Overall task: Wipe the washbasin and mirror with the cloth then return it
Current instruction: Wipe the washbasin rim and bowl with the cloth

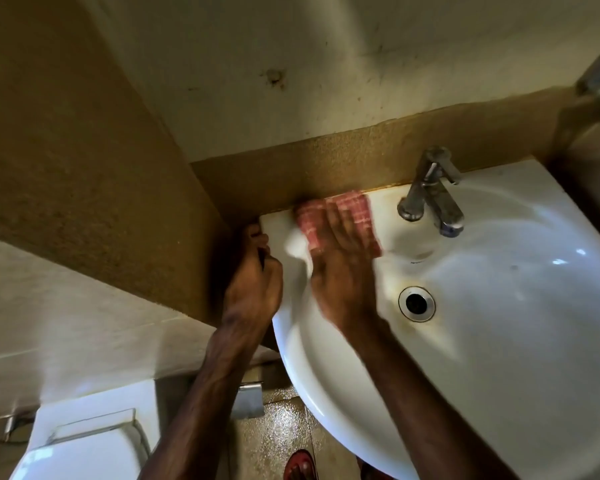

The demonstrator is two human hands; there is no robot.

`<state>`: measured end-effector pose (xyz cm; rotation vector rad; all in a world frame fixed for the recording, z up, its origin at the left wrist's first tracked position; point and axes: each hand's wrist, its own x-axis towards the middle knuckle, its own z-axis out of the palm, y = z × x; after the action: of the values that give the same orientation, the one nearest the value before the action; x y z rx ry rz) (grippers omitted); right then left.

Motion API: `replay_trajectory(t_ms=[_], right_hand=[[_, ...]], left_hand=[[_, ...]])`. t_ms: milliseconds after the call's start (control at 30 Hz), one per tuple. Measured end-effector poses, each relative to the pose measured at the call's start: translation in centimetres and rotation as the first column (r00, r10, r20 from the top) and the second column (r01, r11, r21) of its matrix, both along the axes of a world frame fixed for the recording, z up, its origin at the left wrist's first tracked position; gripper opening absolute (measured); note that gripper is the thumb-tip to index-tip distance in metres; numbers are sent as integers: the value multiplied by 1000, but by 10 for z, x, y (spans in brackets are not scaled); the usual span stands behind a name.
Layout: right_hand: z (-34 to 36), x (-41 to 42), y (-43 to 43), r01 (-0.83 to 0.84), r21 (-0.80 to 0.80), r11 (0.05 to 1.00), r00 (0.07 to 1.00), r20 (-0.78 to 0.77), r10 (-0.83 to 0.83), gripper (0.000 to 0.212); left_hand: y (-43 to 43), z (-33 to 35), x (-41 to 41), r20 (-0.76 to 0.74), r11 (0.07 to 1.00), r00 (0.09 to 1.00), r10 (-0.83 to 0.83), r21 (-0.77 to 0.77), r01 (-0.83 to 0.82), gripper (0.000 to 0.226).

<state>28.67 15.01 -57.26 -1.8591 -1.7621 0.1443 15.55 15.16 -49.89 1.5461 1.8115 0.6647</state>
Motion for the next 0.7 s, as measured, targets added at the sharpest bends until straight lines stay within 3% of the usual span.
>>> replay_trajectory(t_ms=[67, 167, 233, 300, 467, 600, 633, 700], right_hand=[[-2, -28, -6, -157, 46, 987, 987, -37, 158, 56], [3, -40, -6, -314, 91, 945, 949, 37, 312, 58], [5, -26, -2, -360, 102, 927, 932, 78, 353, 56], [4, 1, 4, -332, 102, 938, 943, 63, 327, 56], [2, 71, 10, -115, 40, 993, 990, 87, 111, 52], [4, 44, 5, 136, 11, 991, 990, 41, -136, 57], [4, 29, 3, 148, 7, 989, 989, 30, -148, 59], [-1, 6, -5, 1, 16, 1000, 1000, 22, -2, 60]], left_hand=[[0, 1, -2, 34, 997, 997, 68, 32, -69, 51], [-6, 3, 0, 43, 984, 984, 171, 53, -173, 50], [-14, 3, 4, 34, 986, 991, 128, 101, -131, 56], [-16, 1, 7, 12, 991, 998, 53, 119, -55, 63], [-2, -9, 11, -159, 990, 980, -116, 60, 127, 50], [2, -14, 4, -226, 983, 961, -157, 55, 174, 53], [2, -16, 2, -227, 980, 959, -169, 63, 187, 54], [2, -20, -1, -219, 976, 958, -188, 69, 207, 56]])
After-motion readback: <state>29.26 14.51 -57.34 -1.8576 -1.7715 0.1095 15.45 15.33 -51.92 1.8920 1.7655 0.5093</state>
